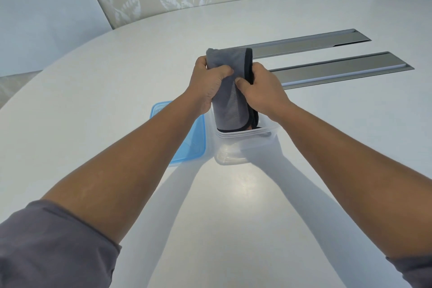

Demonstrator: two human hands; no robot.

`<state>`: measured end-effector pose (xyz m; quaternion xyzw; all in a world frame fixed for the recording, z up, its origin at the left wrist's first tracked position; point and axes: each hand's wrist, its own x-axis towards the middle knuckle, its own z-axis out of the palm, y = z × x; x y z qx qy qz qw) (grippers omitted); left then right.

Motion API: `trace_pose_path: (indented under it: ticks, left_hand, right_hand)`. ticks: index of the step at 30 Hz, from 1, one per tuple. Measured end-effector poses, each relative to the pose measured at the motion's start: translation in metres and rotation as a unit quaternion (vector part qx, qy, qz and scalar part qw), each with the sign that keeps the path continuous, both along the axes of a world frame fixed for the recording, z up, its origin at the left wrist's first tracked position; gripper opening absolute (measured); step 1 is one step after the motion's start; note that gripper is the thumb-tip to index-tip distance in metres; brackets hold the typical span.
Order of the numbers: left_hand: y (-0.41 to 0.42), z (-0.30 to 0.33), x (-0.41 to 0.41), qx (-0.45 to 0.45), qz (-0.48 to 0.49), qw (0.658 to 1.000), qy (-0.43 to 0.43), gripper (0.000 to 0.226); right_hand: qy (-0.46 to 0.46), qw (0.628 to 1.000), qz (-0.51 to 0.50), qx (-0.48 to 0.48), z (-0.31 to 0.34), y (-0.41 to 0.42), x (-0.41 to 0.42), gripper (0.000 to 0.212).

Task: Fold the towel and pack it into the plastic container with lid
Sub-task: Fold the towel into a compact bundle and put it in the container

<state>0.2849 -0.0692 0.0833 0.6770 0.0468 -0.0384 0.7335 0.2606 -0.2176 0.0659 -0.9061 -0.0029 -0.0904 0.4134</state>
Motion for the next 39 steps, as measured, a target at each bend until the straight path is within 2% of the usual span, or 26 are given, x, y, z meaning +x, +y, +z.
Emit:
trace_pose_path:
  ticks: [2,3,8,15,21,24,27,29,31,33,35,37,39]
  left_hand:
    - [-0.002,0.000,0.001,0.013,-0.005,1.000,-0.002,0.048]
    - [-0.002,-0.001,0.001,0.021,-0.007,1.000,-0.004,0.050]
    - [-0.007,-0.004,-0.001,0.140,-0.001,0.988,-0.068,0.054]
    - [-0.007,-0.007,-0.003,0.328,0.030,0.931,-0.156,0.021]
    - [-0.008,-0.027,-0.006,0.471,-0.020,0.863,-0.182,0.041]
    - [-0.007,-0.033,-0.008,0.502,-0.043,0.847,-0.172,0.041]
    - [-0.006,-0.034,-0.009,0.508,-0.057,0.843,-0.167,0.046]
    - [-0.006,-0.036,-0.008,0.553,-0.061,0.811,-0.182,0.050]
    - [-0.007,-0.036,-0.006,0.626,-0.063,0.750,-0.204,0.055]
    - [-0.009,-0.036,-0.005,0.672,-0.073,0.701,-0.226,0.061]
    - [-0.011,-0.034,-0.006,0.700,-0.091,0.658,-0.262,0.064]
    - [-0.014,-0.031,-0.007,0.702,-0.120,0.639,-0.293,0.062]
    - [-0.018,-0.030,-0.009,0.688,-0.154,0.650,-0.285,0.056]
  right_hand:
    - [-0.016,0.994,-0.043,-0.104,0.000,-0.001,0.002,0.042]
    - [-0.018,0.991,-0.053,-0.125,-0.001,-0.002,0.004,0.044]
    - [0.018,0.986,-0.052,-0.157,-0.004,-0.009,0.006,0.039]
    - [0.067,0.980,-0.037,-0.183,-0.001,-0.010,0.005,0.032]
    - [0.080,0.956,-0.004,-0.281,0.000,-0.012,0.008,0.030]
    - [0.078,0.945,0.007,-0.317,-0.007,-0.010,0.005,0.029]
    - [0.061,0.942,-0.001,-0.331,-0.010,-0.006,-0.002,0.046]
    - [0.058,0.942,-0.009,-0.330,-0.010,-0.005,-0.003,0.058]
    - [0.074,0.947,-0.010,-0.312,-0.009,-0.006,-0.002,0.066]
    - [0.109,0.953,-0.004,-0.284,-0.006,-0.006,0.000,0.065]
    - [0.131,0.958,-0.003,-0.254,-0.003,-0.006,0.000,0.054]
    - [0.125,0.967,-0.009,-0.224,-0.001,-0.007,-0.001,0.039]
    - [0.113,0.975,-0.014,-0.194,-0.001,-0.008,-0.003,0.039]
